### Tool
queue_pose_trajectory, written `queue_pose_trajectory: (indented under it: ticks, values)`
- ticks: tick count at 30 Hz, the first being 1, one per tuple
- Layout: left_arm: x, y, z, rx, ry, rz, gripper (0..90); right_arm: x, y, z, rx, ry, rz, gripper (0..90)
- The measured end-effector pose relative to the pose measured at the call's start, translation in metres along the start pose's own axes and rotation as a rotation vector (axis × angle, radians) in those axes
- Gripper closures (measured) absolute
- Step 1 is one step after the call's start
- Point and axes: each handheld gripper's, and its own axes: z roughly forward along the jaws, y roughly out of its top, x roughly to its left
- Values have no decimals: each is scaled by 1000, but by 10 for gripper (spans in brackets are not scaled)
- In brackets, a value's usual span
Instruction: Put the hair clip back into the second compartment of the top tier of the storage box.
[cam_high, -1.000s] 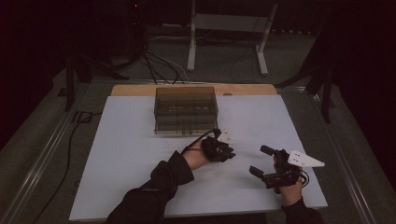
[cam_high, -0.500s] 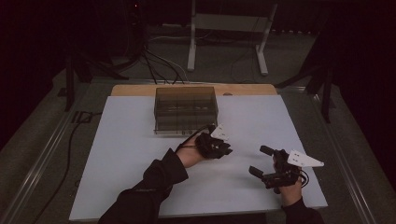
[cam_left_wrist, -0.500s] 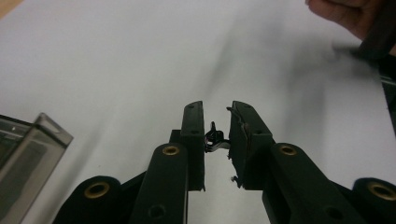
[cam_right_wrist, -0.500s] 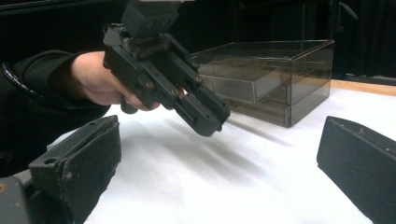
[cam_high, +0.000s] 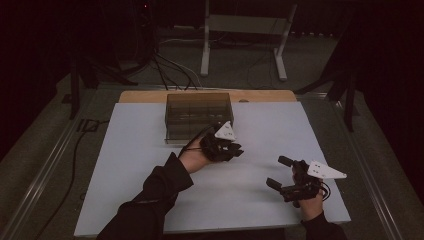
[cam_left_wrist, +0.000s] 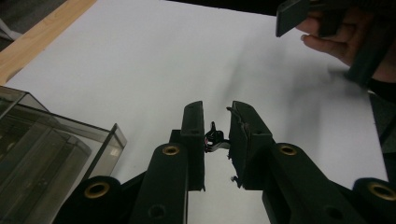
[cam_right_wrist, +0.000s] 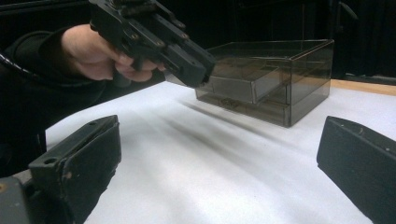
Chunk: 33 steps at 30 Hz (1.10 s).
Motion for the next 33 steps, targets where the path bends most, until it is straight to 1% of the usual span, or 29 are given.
queue_pose_trajectory:
  ticks: [4,6,15,16,17,25,33]
  values:
    - [1,-2,-4,8,8,-3,774,1,0,1,1,-1,0,0]
    - [3,-3,-5,-2,4,-19,774,1,0,1,1,1,-1,0]
    - [9,-5,-15,-6,32,-27,774,1,0,1,1,0,-1,0]
    - [12,-6,-19,-12,39,-35,774,1,0,1,1,1,1,0]
    - [14,-6,-22,-13,44,-34,773,1,0,1,2,1,0,0]
    - [26,-12,-38,-23,82,-69,774,1,-1,2,4,3,2,0]
    - [40,-16,-59,-48,126,-97,774,0,-1,2,7,1,2,0]
